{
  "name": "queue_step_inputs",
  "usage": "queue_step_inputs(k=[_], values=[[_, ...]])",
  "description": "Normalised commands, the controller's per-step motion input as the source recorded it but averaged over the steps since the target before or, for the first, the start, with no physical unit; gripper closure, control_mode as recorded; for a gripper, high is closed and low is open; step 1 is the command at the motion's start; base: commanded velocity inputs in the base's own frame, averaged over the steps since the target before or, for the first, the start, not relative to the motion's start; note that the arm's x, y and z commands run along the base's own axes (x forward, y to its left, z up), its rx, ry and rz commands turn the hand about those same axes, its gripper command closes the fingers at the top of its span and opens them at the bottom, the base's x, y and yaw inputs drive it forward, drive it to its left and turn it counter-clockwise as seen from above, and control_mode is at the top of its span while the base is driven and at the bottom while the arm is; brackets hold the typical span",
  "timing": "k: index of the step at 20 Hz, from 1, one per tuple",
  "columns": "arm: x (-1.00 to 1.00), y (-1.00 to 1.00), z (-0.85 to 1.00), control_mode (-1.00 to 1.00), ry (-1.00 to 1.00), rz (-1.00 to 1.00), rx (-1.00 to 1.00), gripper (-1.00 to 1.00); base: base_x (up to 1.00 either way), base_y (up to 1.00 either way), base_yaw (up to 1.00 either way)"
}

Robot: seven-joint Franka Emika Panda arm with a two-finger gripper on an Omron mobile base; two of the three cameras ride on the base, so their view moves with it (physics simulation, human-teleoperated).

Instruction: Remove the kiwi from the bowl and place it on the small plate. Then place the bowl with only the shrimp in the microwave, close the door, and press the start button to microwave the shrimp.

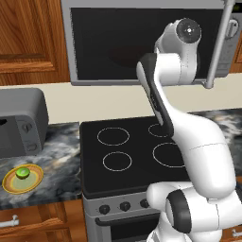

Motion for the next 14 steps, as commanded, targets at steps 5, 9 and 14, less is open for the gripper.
queue_step_inputs(k=[5, 9, 14], values=[[0.73, -0.06, -0.22, -1.00, -0.17, 0.22, 0.12, -1.00, 0.00, 0.00, 0.00], [0.58, -0.07, -0.14, -1.00, -0.13, 0.21, 0.11, -1.00, 0.00, 0.00, 0.00], [0.44, -0.11, -0.18, -1.00, -0.09, 0.21, 0.11, -1.00, 0.00, 0.00, 0.00]])
